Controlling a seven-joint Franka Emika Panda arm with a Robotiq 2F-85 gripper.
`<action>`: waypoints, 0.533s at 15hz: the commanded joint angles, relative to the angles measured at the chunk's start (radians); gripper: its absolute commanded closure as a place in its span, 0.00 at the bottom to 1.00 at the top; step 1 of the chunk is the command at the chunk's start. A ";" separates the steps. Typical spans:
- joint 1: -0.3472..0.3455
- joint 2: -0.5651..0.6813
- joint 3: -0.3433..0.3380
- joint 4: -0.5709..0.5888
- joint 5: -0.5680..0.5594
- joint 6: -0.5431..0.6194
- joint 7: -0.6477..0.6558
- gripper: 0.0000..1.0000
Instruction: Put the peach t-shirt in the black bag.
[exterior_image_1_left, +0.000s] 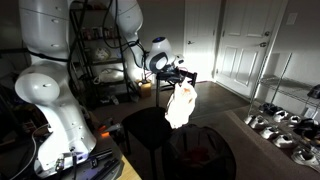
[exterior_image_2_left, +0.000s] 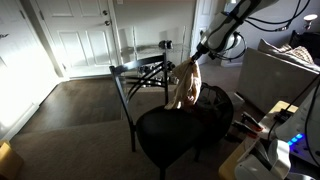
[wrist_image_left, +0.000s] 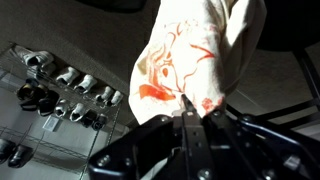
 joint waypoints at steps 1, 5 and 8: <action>-0.049 -0.092 0.008 -0.078 0.029 0.067 0.021 0.98; -0.065 -0.164 -0.024 -0.132 0.035 0.146 0.061 0.98; -0.065 -0.229 -0.072 -0.179 0.036 0.204 0.079 0.98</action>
